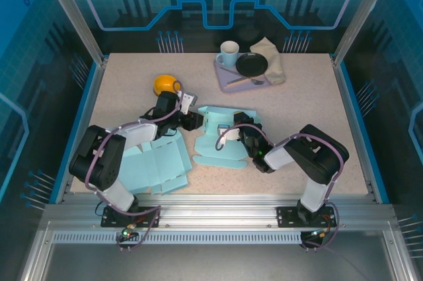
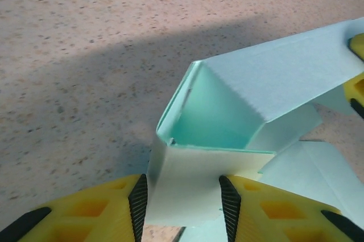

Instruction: Fold the paper box

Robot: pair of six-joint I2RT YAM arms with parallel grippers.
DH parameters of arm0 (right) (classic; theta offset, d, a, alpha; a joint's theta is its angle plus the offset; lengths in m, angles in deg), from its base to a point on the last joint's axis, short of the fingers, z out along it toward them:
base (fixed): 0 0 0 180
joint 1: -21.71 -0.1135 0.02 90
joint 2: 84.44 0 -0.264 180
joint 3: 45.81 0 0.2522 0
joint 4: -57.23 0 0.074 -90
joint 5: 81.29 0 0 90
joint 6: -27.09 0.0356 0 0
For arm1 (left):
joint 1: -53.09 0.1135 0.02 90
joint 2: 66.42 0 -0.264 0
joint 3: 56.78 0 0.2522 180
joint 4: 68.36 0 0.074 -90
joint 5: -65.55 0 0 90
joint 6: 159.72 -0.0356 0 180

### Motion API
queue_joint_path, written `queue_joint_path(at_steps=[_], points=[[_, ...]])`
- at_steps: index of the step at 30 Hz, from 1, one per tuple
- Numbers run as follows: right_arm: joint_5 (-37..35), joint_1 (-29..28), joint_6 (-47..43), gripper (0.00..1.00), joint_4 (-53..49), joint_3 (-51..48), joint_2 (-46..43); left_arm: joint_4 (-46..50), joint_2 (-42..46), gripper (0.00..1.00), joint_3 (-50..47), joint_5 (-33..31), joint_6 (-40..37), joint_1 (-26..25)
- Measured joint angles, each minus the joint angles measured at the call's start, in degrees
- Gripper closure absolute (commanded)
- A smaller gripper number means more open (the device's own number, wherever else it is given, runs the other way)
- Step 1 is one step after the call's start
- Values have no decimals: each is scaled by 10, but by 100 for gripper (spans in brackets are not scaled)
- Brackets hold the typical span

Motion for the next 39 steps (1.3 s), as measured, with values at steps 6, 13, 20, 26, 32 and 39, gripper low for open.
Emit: queue_joint_path(at_steps=[6,13,20,26,32,39], points=[[-5,0,-3,100,0,0,2,-4,-3,67,2,24,-7,-24],[-7,0,-3,100,0,2,4,-5,-3,45,2,10,-7,-42],[-4,0,-3,100,0,3,4,25,-8,41,10,-52,-12,-50],[0,0,-3,100,0,4,4,33,-15,37,20,-56,-12,-53],[5,-1,-3,100,-2,4,-3,51,-34,37,45,-63,-27,-59],[27,-1,-3,100,-27,4,-26,64,-58,37,64,-92,-42,-63]])
